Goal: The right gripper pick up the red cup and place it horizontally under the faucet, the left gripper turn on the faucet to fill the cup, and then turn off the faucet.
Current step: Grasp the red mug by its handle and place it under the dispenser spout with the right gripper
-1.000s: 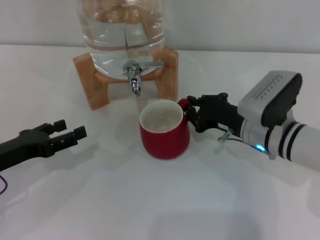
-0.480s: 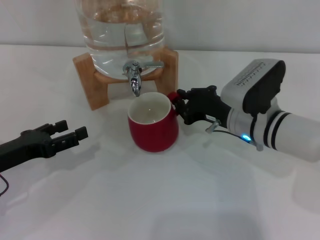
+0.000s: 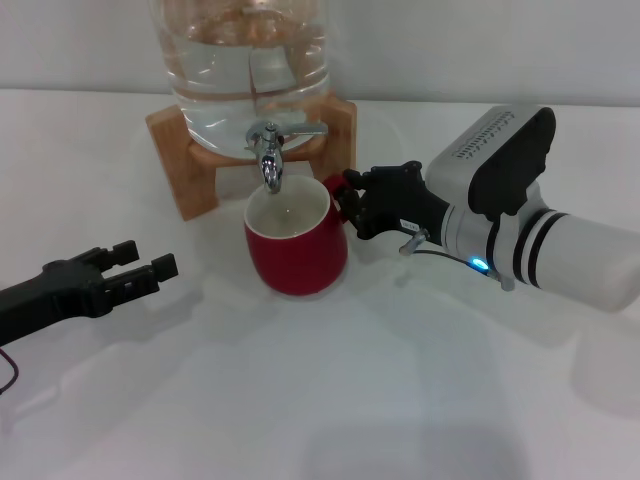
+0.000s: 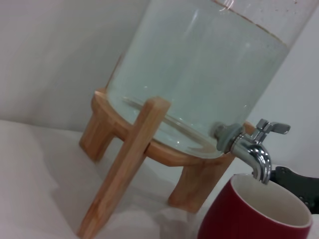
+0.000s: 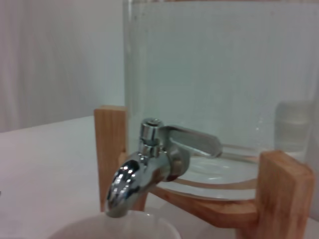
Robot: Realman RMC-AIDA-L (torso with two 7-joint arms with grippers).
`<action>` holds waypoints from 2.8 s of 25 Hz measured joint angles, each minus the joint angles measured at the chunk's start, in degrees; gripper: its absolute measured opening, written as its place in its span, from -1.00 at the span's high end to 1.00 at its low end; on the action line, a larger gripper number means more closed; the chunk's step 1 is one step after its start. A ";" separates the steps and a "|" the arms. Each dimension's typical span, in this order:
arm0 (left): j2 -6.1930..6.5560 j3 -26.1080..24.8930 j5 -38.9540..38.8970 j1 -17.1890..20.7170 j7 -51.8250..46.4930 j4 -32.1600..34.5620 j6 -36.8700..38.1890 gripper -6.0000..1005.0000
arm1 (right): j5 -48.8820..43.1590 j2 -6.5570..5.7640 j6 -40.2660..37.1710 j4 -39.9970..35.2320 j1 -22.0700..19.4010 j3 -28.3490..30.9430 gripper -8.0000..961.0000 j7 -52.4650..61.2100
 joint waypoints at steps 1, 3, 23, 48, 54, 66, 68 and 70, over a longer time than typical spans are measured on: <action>0.00 0.00 -0.09 0.00 0.00 0.00 -0.17 -0.77 | 0.46 0.00 0.00 -0.17 0.01 0.00 0.64 -0.46; 0.00 0.00 -0.23 0.02 0.00 0.00 -0.30 -0.77 | 1.15 0.00 0.06 -0.52 0.01 0.00 0.65 -1.23; -0.09 0.22 -0.42 0.47 -0.87 1.41 -0.75 -0.77 | 1.33 0.00 -1.63 -0.75 0.42 -2.15 0.67 -1.35; -0.09 0.04 -0.42 0.55 -0.93 1.41 -0.73 -0.77 | 6.19 0.00 -4.18 -0.47 2.84 -4.52 0.70 -1.64; -0.09 0.04 -0.49 0.55 -1.04 1.41 -0.73 -0.77 | 6.50 0.00 -4.00 -0.43 3.08 -5.06 0.70 -1.99; -0.09 0.04 -0.50 0.46 -1.22 1.41 -0.67 -0.77 | 6.49 0.00 -3.68 -0.82 4.11 -6.22 0.71 -4.47; -0.09 0.05 -0.50 0.40 -1.33 1.41 -0.68 -0.77 | 6.49 0.00 -3.50 -0.84 4.11 -6.42 0.71 -5.12; -0.09 0.05 -0.50 0.40 -1.33 1.41 -0.68 -0.77 | 6.49 0.00 -3.44 -0.87 3.99 -6.44 0.71 -5.28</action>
